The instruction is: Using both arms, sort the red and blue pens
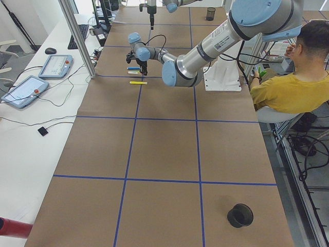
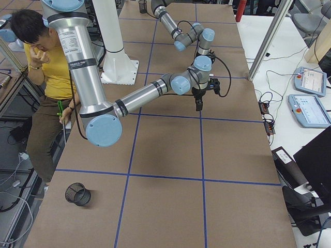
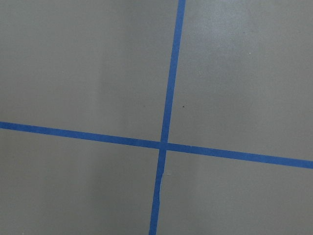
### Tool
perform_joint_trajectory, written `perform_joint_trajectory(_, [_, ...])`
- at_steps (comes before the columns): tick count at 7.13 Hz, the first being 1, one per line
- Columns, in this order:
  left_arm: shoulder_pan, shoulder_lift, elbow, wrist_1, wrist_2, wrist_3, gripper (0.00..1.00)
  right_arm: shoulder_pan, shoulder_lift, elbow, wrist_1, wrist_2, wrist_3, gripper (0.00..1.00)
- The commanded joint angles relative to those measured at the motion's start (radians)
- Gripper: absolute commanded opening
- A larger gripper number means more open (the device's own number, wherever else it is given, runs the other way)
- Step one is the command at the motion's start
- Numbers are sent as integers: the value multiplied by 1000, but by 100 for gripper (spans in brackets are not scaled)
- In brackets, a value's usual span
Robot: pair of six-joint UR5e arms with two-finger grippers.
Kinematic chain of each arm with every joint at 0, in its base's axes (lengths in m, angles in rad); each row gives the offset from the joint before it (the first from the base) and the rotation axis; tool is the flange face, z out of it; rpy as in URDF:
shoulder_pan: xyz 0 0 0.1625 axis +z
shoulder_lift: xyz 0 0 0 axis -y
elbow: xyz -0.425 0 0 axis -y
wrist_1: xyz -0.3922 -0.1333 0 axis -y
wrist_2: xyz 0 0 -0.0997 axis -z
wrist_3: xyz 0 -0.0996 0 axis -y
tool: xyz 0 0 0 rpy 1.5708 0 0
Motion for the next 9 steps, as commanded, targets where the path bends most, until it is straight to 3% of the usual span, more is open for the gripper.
perform_joint_trajectory(1, [-4, 15, -141, 149, -27, -1, 0, 0, 0, 0, 0, 1, 1, 99])
perform_joint_trajectory(3, [-22, 136, -365, 250, -88, 6, 0, 0, 0, 0, 0, 1, -1, 99])
perform_joint_trajectory(9, [-71, 562, -1074, 698, -84, 260, 0, 0, -8, -1, 0, 1, -1, 99])
